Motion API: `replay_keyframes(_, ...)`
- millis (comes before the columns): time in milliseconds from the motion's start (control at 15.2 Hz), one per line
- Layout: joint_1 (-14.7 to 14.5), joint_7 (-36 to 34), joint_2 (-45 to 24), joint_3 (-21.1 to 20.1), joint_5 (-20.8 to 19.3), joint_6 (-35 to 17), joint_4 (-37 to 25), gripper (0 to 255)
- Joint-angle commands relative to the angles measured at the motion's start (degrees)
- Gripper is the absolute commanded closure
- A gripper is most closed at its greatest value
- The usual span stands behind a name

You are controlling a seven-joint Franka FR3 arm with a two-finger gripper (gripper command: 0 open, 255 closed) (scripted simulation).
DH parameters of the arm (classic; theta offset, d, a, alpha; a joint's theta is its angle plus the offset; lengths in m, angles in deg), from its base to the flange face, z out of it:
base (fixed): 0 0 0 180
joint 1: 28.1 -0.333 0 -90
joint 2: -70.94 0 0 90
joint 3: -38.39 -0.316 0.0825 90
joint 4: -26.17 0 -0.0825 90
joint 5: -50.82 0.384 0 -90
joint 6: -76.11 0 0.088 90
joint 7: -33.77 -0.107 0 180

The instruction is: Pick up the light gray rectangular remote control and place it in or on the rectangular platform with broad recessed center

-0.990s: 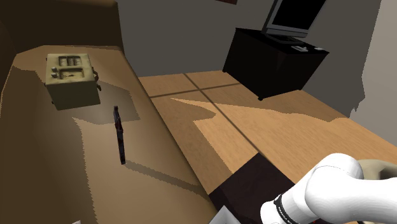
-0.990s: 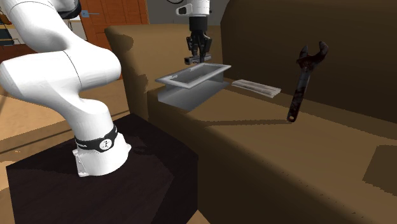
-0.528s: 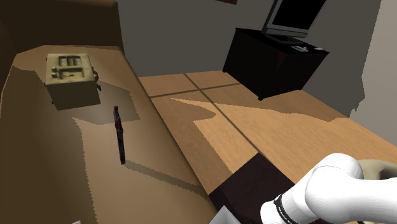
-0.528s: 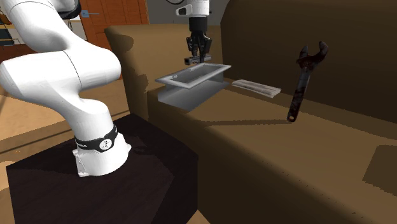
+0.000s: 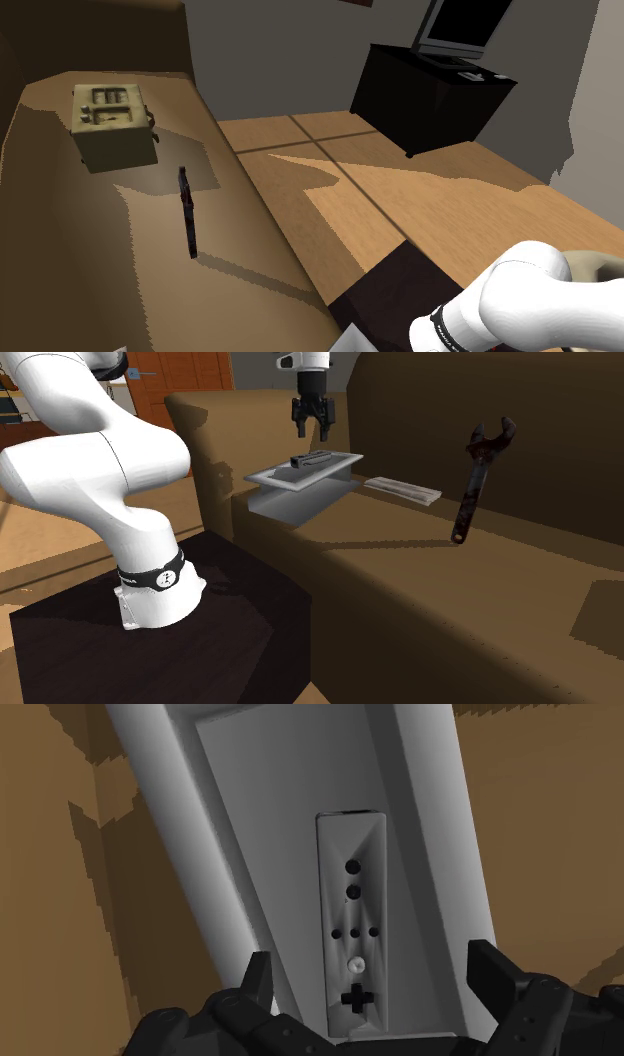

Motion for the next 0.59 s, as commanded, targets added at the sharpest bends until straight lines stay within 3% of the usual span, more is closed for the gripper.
replay_keyframes(0, -0.1, -0.5, -0.5, 2.1, -1.5, 2.8, -2.5, 0)
replay_keyframes(528, 0.1, -0.8, -0.8, 2.8, -2.1, 3.9, -3.8, 0)
